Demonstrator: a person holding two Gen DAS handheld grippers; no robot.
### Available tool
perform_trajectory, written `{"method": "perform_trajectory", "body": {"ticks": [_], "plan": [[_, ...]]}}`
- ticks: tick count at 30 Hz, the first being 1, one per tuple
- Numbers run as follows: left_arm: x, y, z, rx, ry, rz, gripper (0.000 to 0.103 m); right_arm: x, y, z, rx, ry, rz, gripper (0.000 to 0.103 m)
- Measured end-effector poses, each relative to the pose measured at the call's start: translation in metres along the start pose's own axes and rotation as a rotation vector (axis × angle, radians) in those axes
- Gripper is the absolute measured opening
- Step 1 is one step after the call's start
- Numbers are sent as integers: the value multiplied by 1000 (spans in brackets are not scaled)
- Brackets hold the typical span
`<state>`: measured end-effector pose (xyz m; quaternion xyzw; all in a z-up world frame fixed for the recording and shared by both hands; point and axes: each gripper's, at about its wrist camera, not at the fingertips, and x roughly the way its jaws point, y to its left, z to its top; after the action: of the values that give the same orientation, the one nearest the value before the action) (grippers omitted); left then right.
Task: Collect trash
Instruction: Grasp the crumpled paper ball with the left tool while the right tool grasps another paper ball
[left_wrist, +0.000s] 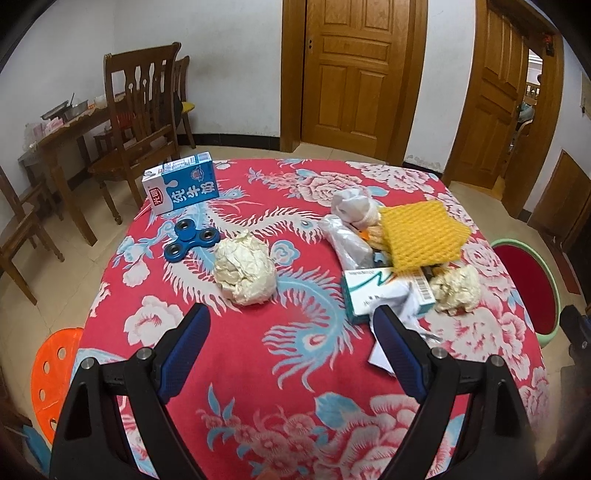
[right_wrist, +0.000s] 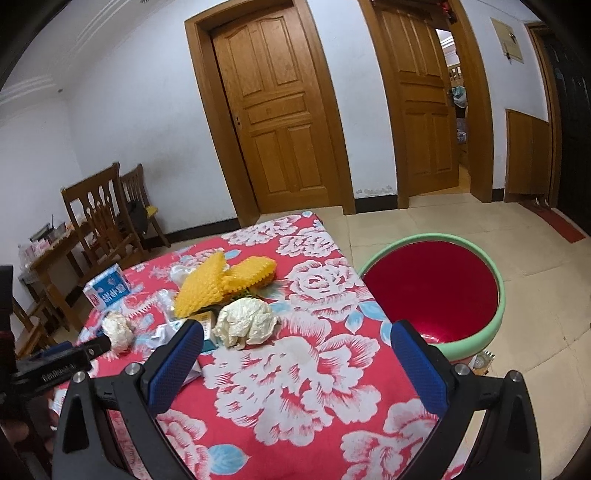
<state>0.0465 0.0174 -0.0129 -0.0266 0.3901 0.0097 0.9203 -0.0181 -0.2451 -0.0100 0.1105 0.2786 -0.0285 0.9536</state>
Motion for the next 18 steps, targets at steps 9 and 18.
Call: {"method": "perform_trajectory", "body": {"ticks": [9, 18], "plan": [[38, 19, 13, -11, 64, 15, 87, 50, 11, 8, -48, 137, 45, 103], [74, 37, 15, -25, 133, 42, 79, 95, 32, 7, -95, 237, 79, 103]]}}
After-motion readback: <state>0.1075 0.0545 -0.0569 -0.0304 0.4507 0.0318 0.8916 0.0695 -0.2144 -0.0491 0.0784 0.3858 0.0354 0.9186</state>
